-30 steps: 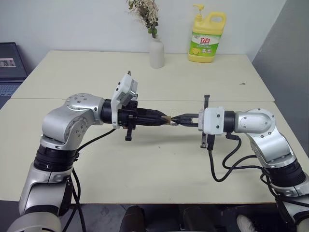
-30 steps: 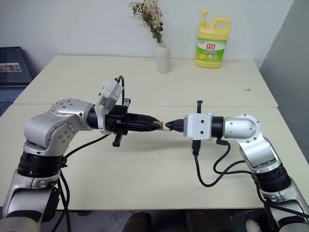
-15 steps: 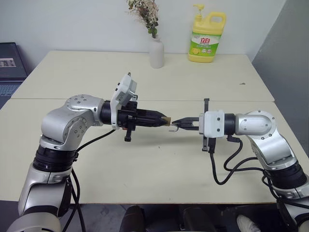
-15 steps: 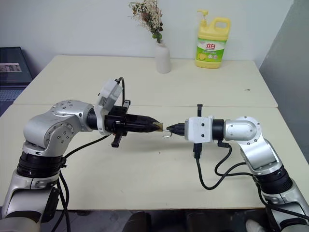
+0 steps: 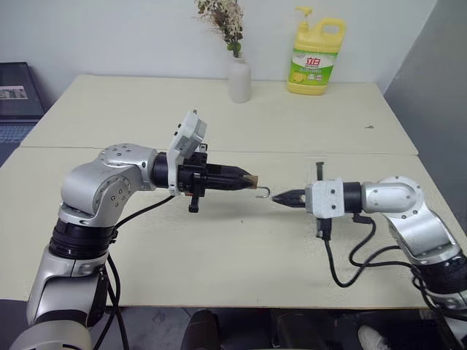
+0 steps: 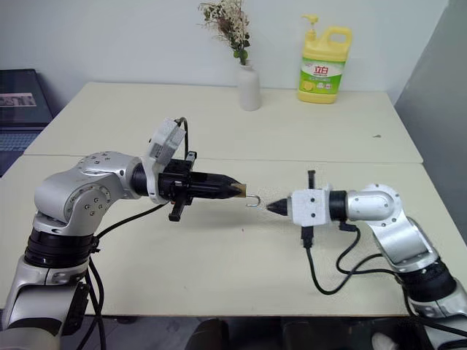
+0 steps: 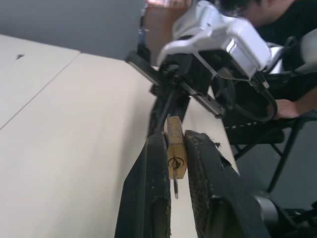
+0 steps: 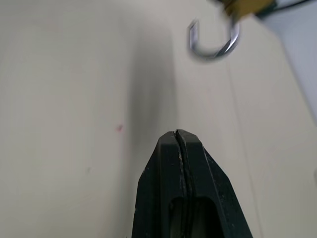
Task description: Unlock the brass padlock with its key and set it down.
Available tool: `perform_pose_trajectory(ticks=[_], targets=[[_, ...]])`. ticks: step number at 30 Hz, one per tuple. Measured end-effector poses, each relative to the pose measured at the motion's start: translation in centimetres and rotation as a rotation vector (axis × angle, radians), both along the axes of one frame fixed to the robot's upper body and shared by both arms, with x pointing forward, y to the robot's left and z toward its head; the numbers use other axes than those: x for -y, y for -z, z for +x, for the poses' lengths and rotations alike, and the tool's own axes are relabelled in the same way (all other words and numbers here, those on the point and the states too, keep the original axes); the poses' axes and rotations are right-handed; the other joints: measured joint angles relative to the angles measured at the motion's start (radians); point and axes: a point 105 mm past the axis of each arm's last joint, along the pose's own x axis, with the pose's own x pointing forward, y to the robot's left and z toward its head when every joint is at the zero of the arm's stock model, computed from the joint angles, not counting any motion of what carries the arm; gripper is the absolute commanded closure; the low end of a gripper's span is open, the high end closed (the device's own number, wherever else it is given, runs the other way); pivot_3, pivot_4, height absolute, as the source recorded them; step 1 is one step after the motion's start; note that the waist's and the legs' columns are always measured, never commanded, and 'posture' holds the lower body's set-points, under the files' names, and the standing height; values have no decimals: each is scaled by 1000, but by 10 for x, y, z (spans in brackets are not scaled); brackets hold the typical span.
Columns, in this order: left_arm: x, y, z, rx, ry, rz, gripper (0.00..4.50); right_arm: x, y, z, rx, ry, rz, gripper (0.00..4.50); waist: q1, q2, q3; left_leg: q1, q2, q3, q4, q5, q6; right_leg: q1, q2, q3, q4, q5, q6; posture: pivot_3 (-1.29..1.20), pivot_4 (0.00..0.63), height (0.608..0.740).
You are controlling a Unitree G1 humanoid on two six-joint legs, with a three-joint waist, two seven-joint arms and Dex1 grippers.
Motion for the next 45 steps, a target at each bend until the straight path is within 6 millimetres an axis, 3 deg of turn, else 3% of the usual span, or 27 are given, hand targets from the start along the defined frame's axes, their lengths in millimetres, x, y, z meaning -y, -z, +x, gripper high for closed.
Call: perform_pose_trajectory(ticks=[1, 4, 10, 15, 24, 34, 45], targets=[[-4, 5, 4, -10, -30, 11, 4324, 4, 2, -1, -10, 14, -7, 4500, 0, 0, 0, 0, 0, 0, 0, 0, 0, 0, 0, 0, 0, 0, 0, 0, 150, 740], [-13, 23, 10, -55, -92, 35, 4324, 11, -2, -3, -21, 60, 8, 3885, -7, 0, 0, 1, 0, 0, 0, 0, 0, 0, 0, 0, 1, 0, 0, 0, 150, 740], [-15, 41, 14, -117, -155, 41, 4324, 1, -26, -21, -121, 82, 167, 1800, -8, 0, 0, 0, 0, -1, 0, 0, 0, 0, 0, 0, 1, 0, 0, 0, 150, 740], [-16, 56, 17, -160, -205, 42, 4324, -4, -26, -28, -173, 92, 190, 51, -9, 0, 0, 0, 0, -1, 0, 0, 0, 0, 0, 0, 1, 0, 0, 0, 150, 740], [-20, 98, 22, -248, -287, 129, 4324, -7, -16, -33, -202, 106, 152, 0, -9, 0, 0, 0, 0, -1, 0, 0, 0, 0, 0, 0, 1, 0, 0, 0, 150, 740], [-20, 118, 26, -294, -316, 149, 4324, -8, -12, -33, -208, 109, 137, 0, -9, 0, 0, 0, 0, -1, 0, 0, 0, 0, 0, -1, 0, 0, 0, 0, 150, 740], [-27, 125, 33, -303, -351, 171, 899, -8, -8, -33, -216, 113, 132, 0, -9, 0, 0, 0, 0, -1, 0, 0, 0, 0, 0, -1, 0, 0, 0, 0, 150, 740]])
